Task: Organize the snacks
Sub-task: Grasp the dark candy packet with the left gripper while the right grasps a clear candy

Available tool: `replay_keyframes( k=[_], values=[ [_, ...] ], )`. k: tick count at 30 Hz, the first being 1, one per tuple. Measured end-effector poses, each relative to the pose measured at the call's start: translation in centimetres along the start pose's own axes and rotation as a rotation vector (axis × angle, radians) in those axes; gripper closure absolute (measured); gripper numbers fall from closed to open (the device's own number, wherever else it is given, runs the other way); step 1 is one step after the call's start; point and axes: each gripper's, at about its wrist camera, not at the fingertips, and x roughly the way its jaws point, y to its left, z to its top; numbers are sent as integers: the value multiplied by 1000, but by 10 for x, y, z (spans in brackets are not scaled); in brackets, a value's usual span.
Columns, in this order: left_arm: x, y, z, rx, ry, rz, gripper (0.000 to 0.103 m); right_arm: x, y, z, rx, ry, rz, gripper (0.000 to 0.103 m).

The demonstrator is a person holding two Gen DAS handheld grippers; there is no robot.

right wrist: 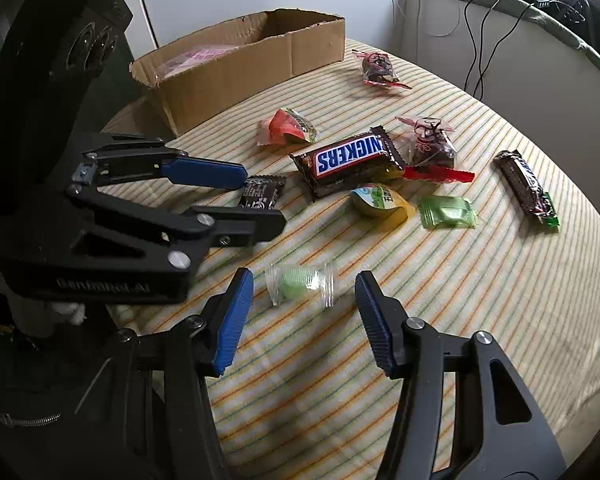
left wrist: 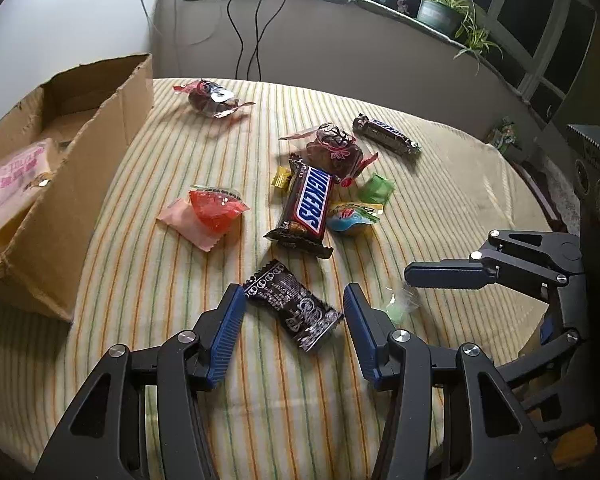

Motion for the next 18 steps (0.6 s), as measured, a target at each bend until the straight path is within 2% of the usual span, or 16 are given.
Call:
replay_keyframes(
  k=[3,5,8,11,18],
  values=[
    [5,-2,2,21,-1,25,55,5,1,1,0,8,-15,57],
    [6,-1,2,31,-3,41,66,5,2,0,-5,5,-22,59],
    [5,2,2,37,-6,59,79,4,2,-1,-7,5,-20,67],
    [4,6,0,31,-10,52,80,3,2,-1,-10,7,-18,72],
    [1,5,0,32,-25,42,80,0,2,1,-1,4,-5,73]
  ],
)
